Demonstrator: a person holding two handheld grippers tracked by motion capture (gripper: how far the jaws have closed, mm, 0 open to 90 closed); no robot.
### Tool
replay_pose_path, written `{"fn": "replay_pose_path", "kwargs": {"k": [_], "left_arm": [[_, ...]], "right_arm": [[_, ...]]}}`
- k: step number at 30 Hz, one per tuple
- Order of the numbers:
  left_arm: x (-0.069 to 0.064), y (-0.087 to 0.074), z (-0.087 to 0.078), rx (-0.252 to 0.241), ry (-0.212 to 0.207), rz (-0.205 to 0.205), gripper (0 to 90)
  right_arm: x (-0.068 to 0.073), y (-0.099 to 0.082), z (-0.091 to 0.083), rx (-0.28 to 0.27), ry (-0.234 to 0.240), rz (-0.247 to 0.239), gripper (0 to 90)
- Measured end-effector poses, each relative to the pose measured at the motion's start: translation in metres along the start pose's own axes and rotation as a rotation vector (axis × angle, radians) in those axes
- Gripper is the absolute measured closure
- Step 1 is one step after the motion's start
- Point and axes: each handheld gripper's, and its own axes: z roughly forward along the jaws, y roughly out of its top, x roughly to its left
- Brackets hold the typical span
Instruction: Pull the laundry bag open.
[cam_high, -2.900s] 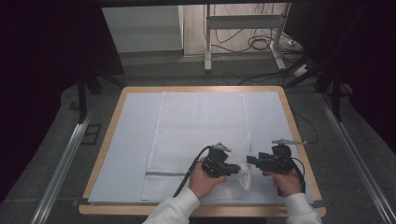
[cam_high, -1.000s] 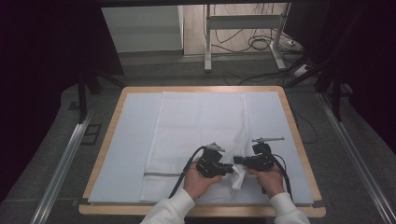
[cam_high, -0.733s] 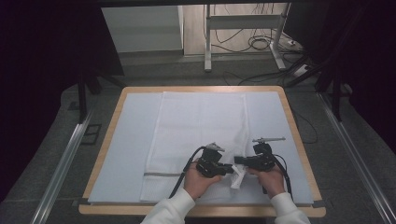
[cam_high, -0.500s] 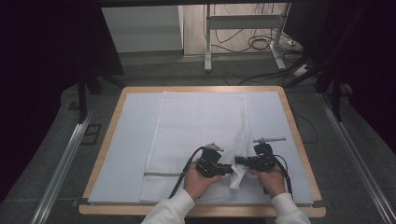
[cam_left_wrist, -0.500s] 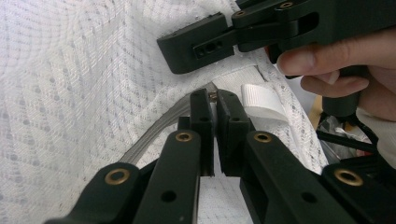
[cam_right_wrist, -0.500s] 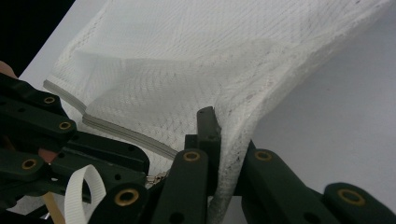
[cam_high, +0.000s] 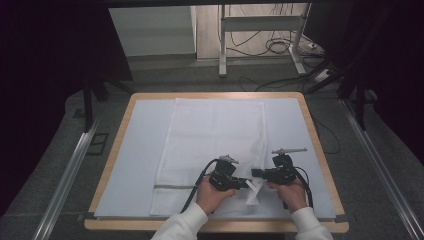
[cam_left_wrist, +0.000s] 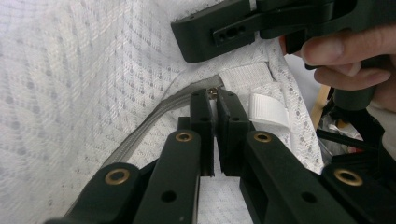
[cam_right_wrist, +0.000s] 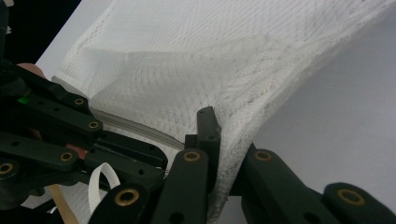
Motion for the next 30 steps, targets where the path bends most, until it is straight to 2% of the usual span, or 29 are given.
{"fn": "replay_pose_path", "kwargs": {"k": [3, 5, 11, 20, 24, 27, 30], "left_arm": [[0.002, -0.001, 0.001, 0.005, 0.011, 0.000, 86.7], [0.004, -0.002, 0.001, 0.002, 0.003, -0.019, 86.7], [0.004, -0.003, -0.001, 0.008, 0.012, -0.004, 86.7], [0.009, -0.007, -0.009, -0.003, 0.012, -0.012, 86.6], [0.013, -0.010, -0.010, -0.001, 0.027, -0.020, 86.6], [0.017, -0.013, -0.014, -0.008, 0.055, -0.018, 86.6], [0.020, -0.016, -0.019, -0.017, 0.052, -0.027, 86.6]], "right_arm": [[-0.003, 0.000, -0.001, 0.002, 0.012, 0.010, 88.3], [-0.004, 0.000, -0.001, 0.003, 0.014, 0.011, 88.3], [-0.004, 0.000, -0.001, 0.006, 0.014, 0.011, 88.3], [-0.004, 0.000, -0.002, 0.001, 0.031, 0.015, 88.3], [-0.004, -0.001, -0.003, -0.008, 0.023, 0.017, 88.3], [-0.007, -0.001, -0.005, -0.016, 0.020, 0.025, 88.3], [-0.009, -0.001, -0.007, -0.022, 0.025, 0.034, 88.3]]}}
